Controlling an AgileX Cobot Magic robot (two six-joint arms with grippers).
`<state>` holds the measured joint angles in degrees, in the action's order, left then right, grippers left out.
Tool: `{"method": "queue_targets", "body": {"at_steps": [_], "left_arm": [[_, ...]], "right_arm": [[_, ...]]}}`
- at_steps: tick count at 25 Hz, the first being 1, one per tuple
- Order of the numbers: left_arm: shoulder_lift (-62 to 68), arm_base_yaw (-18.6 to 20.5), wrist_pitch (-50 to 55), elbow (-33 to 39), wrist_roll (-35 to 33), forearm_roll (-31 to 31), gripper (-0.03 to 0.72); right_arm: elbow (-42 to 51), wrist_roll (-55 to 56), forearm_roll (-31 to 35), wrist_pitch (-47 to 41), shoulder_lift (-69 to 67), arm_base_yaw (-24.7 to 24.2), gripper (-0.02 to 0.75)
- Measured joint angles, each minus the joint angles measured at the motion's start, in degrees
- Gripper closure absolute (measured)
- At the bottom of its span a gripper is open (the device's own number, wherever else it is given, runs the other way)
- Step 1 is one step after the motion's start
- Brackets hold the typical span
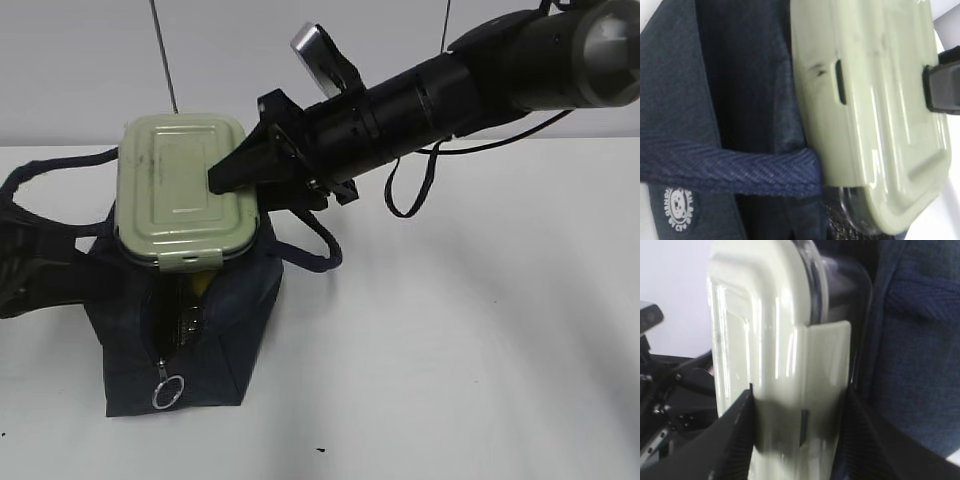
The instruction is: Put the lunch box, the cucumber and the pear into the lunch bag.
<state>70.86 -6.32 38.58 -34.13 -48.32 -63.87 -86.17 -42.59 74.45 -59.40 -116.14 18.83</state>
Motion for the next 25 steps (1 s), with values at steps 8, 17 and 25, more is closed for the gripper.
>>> {"method": "queue_targets", "body": {"at_steps": [8,17,25], "left_arm": [[0.3,0.0,-0.5,0.0,0.0,-0.2,0.706],[0.3,-0.1,0.0,-0.1,0.0,-1.3,0.706],[0.3,-0.1,0.0,-0.1,0.0,-1.3,0.706]], "right_arm": [[-0.3,5.0,-14.4,-1.2,0.0,-0.1,0.364],[-3.1,11.5,-22.4,-1.6,0.0,-0.1,0.364],[-4.3,12.9,-23.7,3.1,-0.1,2.9,0.365]]}}
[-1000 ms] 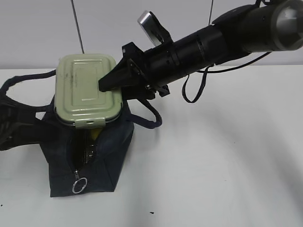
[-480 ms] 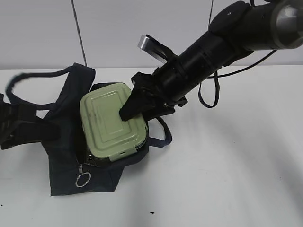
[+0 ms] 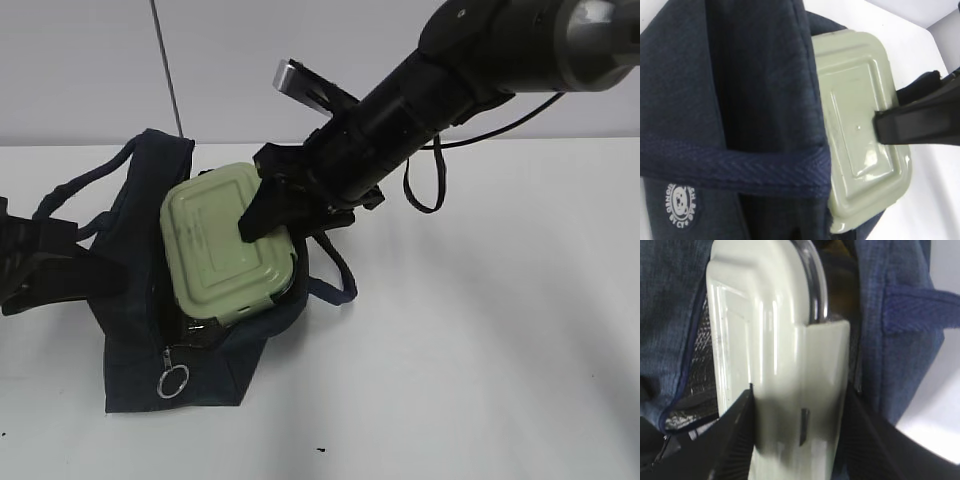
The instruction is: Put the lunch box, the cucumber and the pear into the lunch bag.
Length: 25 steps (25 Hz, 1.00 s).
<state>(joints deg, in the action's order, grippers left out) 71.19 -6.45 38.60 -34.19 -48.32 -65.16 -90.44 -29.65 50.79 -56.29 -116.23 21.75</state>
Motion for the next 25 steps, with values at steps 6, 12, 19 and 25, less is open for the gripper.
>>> {"method": "queue_targets", "body": {"at_steps": [6,12,19,25], "left_arm": [[0.0,0.0,0.2,0.0,0.0,-0.2,0.706],[0.0,0.0,1.1,0.0,0.0,-1.2,0.706],[0.0,0.0,1.4,0.0,0.0,-1.2,0.706],[0.0,0.0,1.8,0.0,0.0,-1.2,0.706]], "right_arm": [[0.0,0.0,0.9,4.0,-0.1,1.9,0.365],[-0.1,0.3,1.9,5.2,-1.8,2.2,0.365],[-2.7,0.1,5.3,5.0,-4.7,3.9,0.365],[-5.1,-1.9,5.1,5.5,-5.9,6.1,0.363]]}}
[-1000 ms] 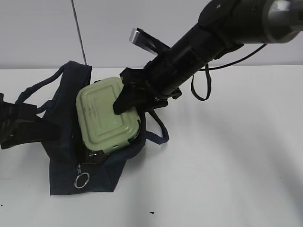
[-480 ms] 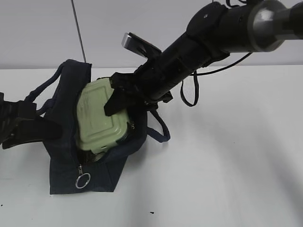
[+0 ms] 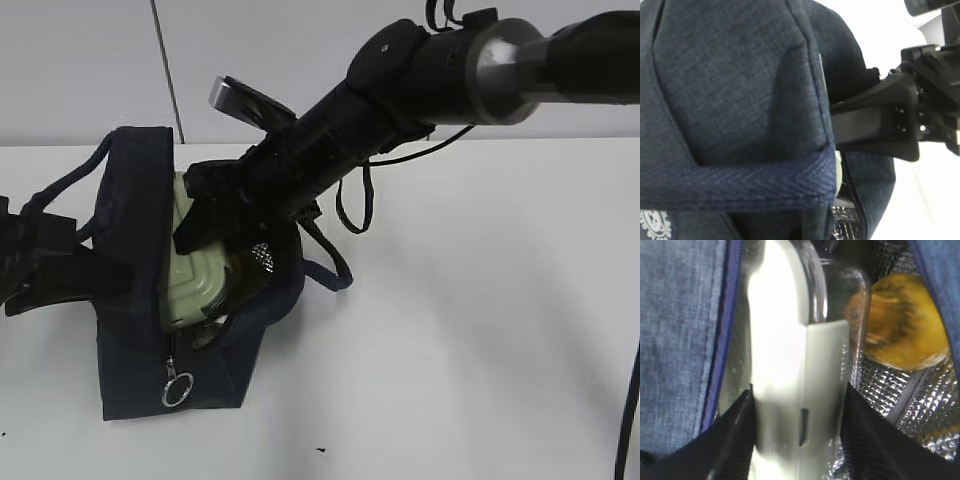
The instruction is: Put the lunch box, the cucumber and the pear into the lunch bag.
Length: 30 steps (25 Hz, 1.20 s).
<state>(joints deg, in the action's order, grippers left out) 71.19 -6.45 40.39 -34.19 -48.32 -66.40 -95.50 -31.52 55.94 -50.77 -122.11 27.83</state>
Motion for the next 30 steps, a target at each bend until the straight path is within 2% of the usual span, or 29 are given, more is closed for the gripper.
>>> {"method": "queue_targets", "body": {"at_steps": [3,8,13,17,20,26,30], "left_arm": [[0.0,0.0,0.0,0.0,0.0,0.0,0.706],[0.0,0.0,0.1,0.0,0.0,0.0,0.706],[0.0,0.0,0.2,0.0,0.0,0.0,0.706],[0.0,0.0,0.1,0.0,0.0,0.0,0.706],[0.0,0.0,0.1,0.0,0.0,0.0,0.706],[0.0,0.0,0.1,0.0,0.0,0.0,0.706],[0.0,0.0,0.1,0.0,0.0,0.0,0.706]], "right_arm": [[0.0,-0.1,0.0,0.4,-0.1,0.0,0.332],[-0.7,-0.2,2.6,0.3,-0.1,0.0,0.201],[-2.1,-0.4,2.6,-1.3,-0.1,0.0,0.181],[-7.2,-0.6,0.2,-5.2,-0.1,-0.1,0.177],[-12.6,1.6,-4.6,-8.8,-0.1,-0.1,0.174],[-23.3,12.6,-22.4,-17.4,-0.1,-0.1,0.174],[-26.7,18.4,-32.7,-19.5,-0.1,-0.1,0.178]]}}
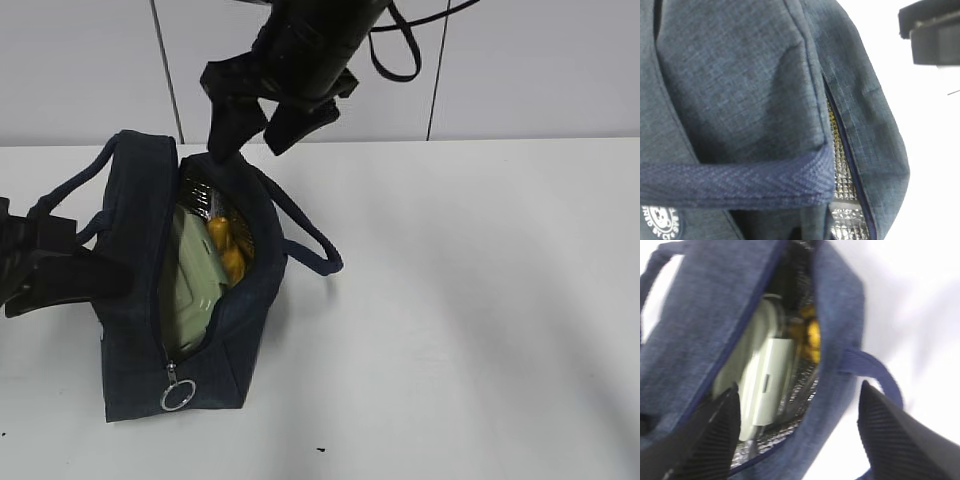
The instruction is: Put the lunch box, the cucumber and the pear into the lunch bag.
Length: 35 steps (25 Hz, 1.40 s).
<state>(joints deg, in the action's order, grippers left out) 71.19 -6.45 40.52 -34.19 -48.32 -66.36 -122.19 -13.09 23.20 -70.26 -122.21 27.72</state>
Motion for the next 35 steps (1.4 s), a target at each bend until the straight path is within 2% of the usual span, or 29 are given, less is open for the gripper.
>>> {"method": "queue_targets", "body": {"at_steps": [3,16,29,33,35], "left_arm": [[0.0,0.0,0.0,0.0,0.0,0.0,0.706],[0.0,0.0,0.0,0.0,0.0,0.0,0.706],[0.0,0.0,0.0,0.0,0.0,0.0,0.706],[0.0,0.0,0.0,0.0,0.0,0.0,0.706],[0.0,0.0,0.0,0.0,0.0,0.0,0.706]], "right_arm": [[-0.3,1.7,-1.8,-0.5,0.0,-0.1,0.195],[-0.4,3.2,-1.6,-0.7,-4.5,0.0,0.278],[-0.4,3.2,0.1,-0.7,-5.6,0.0,0.583],[-0.4,3.2,1.0,-0.7,-5.6,0.0,0.708],[-0.4,3.2,1.0,-0.7,-5.6,0.0,0.729]]}}
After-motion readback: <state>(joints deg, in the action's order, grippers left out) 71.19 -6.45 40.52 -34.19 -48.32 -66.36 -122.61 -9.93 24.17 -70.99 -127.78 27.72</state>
